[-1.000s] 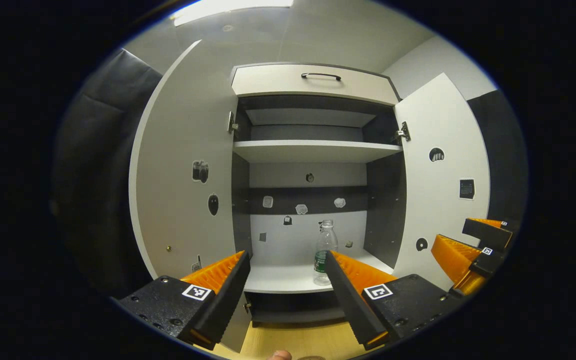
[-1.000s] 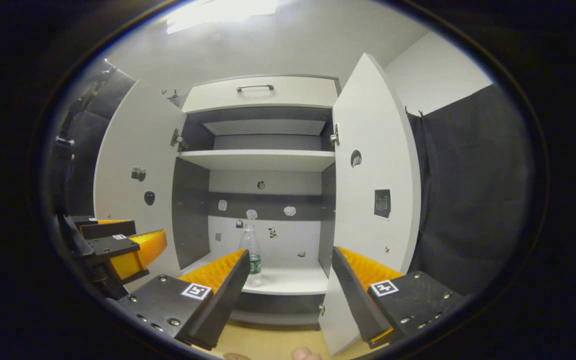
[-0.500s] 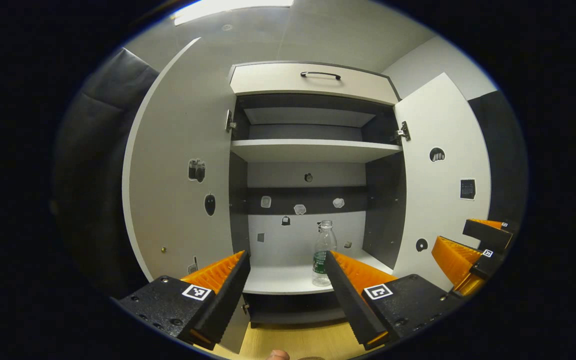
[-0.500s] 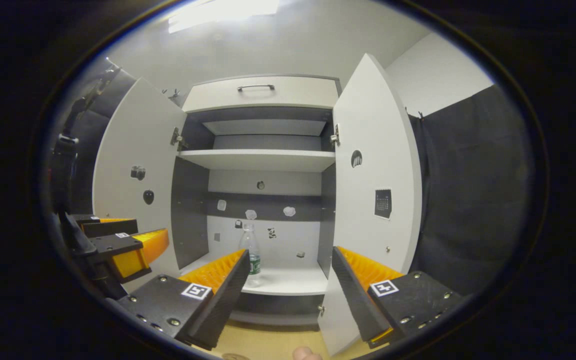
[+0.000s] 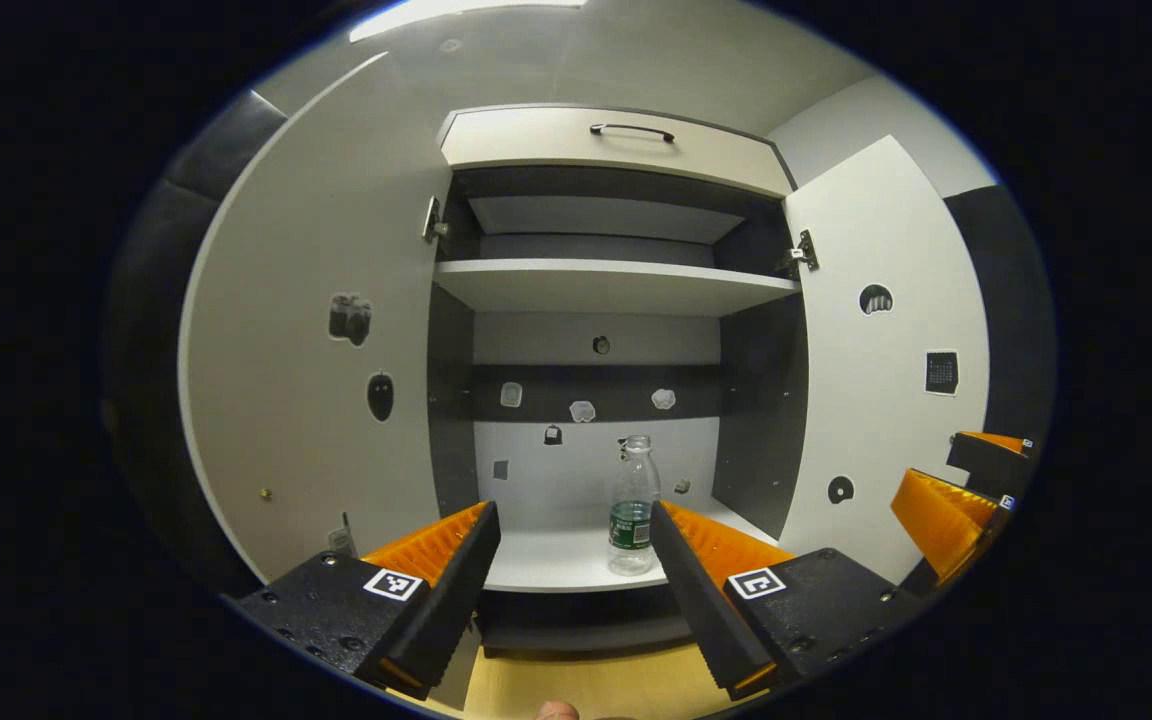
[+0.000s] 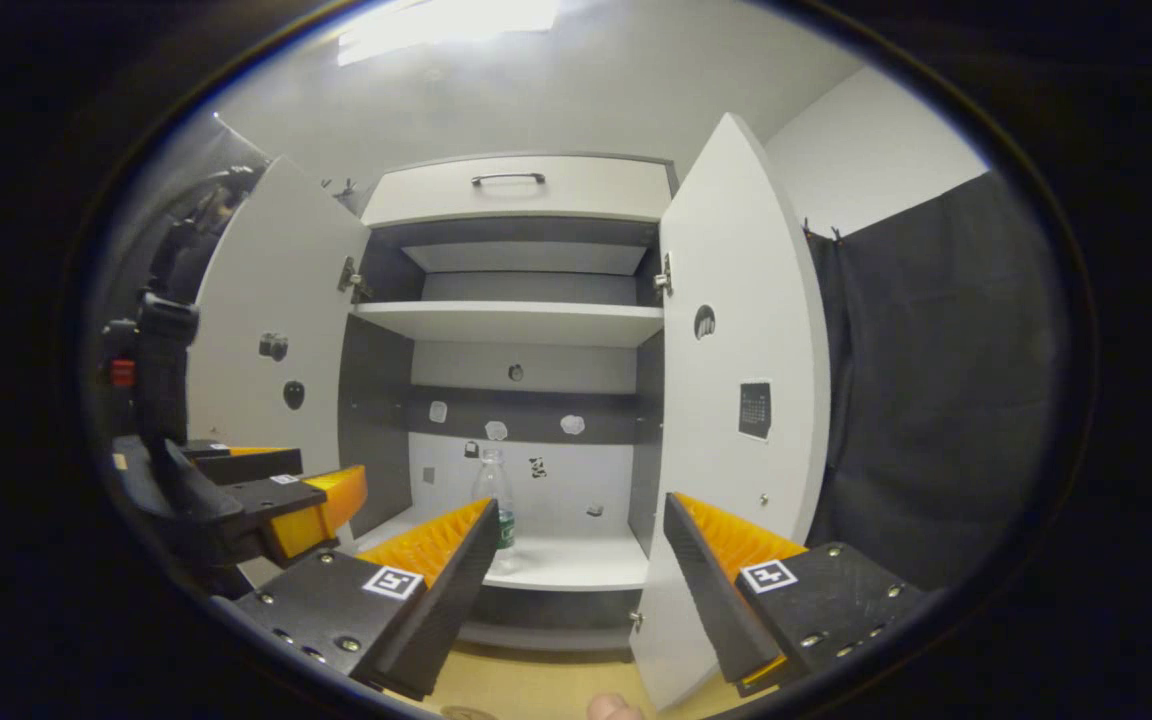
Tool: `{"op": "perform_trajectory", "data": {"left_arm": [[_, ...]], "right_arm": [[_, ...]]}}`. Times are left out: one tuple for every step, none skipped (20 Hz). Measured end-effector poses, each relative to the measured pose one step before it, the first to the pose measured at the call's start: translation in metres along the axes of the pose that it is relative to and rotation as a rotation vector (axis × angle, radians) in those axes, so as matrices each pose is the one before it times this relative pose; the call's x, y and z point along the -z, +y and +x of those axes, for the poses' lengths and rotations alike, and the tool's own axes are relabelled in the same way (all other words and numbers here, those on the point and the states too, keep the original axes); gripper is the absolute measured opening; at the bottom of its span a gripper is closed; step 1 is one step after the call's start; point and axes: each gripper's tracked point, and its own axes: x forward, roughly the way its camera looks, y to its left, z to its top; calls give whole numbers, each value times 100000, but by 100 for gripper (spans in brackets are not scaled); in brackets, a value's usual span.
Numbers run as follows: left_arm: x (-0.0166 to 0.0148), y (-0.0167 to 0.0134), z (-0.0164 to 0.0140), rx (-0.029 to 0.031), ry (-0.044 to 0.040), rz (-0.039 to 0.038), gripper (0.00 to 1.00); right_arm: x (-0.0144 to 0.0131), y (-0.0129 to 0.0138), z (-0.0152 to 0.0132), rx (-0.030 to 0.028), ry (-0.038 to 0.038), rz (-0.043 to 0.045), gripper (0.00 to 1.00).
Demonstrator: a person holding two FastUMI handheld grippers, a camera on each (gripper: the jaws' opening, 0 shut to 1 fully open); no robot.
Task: Grasp the bottle in the cabinet with the left hand and place it on the coaster, then close the right door with the right hand and the left door with the left hand.
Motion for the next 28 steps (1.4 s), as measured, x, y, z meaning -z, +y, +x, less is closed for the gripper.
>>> {"op": "perform_trajectory", "data": {"left_arm": [[247,-359,827,996,338,131,95],[267,-280,878,753,460,245,95],[360,-279,973,960,923,217,95],[238,-266,917,990,238,97,95],[265,-267,1144,834,965,15,96],[315,-196,1020,727,958,-146,95],[174,-203,1071,752,564,-351,95],[38,-236,1227,629,249,-405,95],[163,-174,1094,485,235,156,95],[171,-112,1100,223,610,695,95],[234,-196,1106,374,557,896,96],[140,-243,1035,294,546,716,96],[202,-261,926,322,392,618,96],[139,-304,937,320,496,371,95],[154,-180,952,-142,109,-167,95],[272,-277,867,281,856,-208,95],[302,-196,829,42,806,213,95],[182,-73,800,-366,435,439,95],[170,-168,967,322,386,449,95],[226,-141,772,-119,990,199,95],[205,22,710,-272,485,4,95],[136,22,570,-362,426,-196,95],[242,52,650,-378,851,-72,95],[83,-36,606,-189,330,134,95],[174,-119,666,176,595,77,95],[421,-80,546,35,1367,104,95],[516,-147,437,212,1829,28,95],[435,-179,337,390,1491,-468,95]], "right_arm": [[-51,-435,-275,1272,-27,-134,99],[-3,-435,-230,1584,-111,-230,99],[-103,-533,-284,1732,-148,-130,99],[-96,-389,-414,1373,-391,-129,99],[-112,-538,-189,1612,-218,-347,99],[-54,-613,-275,1929,-231,-544,99],[-141,-629,-305,1787,-223,-640,96],[-123,-603,-302,1958,-531,-634,99],[-204,-669,-342,2098,-630,-436,99],[-90,-659,-238,2202,-325,-100,99],[-55,-549,-246,1732,-183,5,99],[-112,-590,-323,2165,-259,-227,99],[-31,-762,-157,2531,-292,-627,99],[-36,-766,-158,2564,-93,-878,99],[-14,-796,-255,2547,34,-879,96],[-13,-854,-168,2682,-13,-648,96],[-71,-775,-78,2482,-240,-185,99],[9,-713,-199,2256,-24,32,99],[-23,-664,-103,2004,-32,93,96],[129,-669,-13,1896,257,-39,96],[145,-521,-83,1459,435,-97,96],[211,-461,14,1191,537,-236,96],[187,-345,48,964,542,-198,96],[195,-147,165,499,438,-62,96],[120,-66,40,223,478,105,99],[189,20,45,-194,369,216,99],[66,91,74,-426,204,153,100],[94,110,154,-429,150,32,99]]}}
